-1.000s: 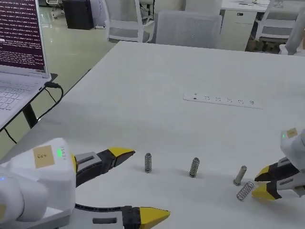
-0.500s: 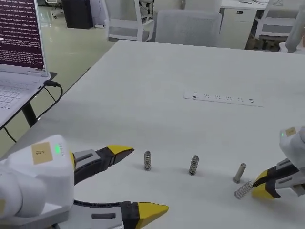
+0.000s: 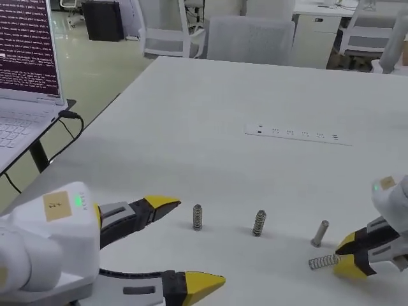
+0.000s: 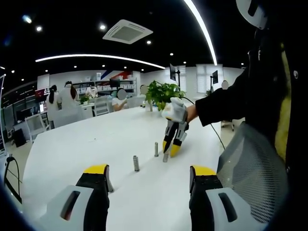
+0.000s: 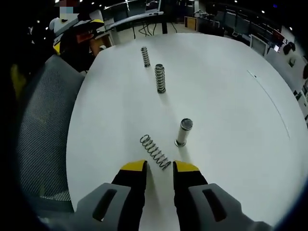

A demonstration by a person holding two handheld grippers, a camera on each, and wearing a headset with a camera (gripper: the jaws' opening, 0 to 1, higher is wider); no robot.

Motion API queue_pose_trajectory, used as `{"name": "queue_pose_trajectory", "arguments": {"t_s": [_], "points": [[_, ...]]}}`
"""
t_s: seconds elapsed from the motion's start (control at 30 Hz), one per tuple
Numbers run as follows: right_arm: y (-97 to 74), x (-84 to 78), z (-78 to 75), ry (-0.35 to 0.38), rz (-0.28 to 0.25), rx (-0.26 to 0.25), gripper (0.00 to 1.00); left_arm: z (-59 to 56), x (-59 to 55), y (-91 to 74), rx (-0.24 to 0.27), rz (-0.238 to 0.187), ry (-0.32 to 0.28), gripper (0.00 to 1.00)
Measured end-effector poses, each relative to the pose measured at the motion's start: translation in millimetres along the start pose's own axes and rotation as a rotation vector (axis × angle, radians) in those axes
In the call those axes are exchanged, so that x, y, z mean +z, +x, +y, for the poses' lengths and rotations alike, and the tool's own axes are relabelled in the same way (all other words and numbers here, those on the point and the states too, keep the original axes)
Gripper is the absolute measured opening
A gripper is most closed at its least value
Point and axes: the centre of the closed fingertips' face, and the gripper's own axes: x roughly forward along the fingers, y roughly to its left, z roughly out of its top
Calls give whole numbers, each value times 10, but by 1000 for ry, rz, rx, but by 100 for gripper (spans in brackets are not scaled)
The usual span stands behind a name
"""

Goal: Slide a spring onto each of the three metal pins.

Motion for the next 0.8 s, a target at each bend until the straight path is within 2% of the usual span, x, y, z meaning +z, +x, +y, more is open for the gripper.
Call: {"name": "queue_pose_trajectory", "arguments": {"t_s": [0.07,0.1,0.17,0.23,0.4,0.53,0.7,0.8], "points": [[30,-18,10,-9,18,8,19,-2,-1,0,-1,0,-1,64],[22,25,-17,-29,2,-6,18,-2,-4,1,-1,1,-1,64],[26,21,-2,-34,8,2,18,-1,-11,1,-1,3,-2,64],[35,24,5,-75,8,-2,17,3,-8,0,-1,2,-2,63],[42,-16,-2,-81,21,9,11,7,-8,1,-1,2,-3,63],[38,-32,-2,-106,27,0,11,2,-3,4,-3,-1,-3,63],[47,-46,30,-199,56,-13,10,5,-4,1,-3,-3,-7,63],[44,-35,45,-225,57,-22,9,4,0,1,-4,-5,-5,62]]}}
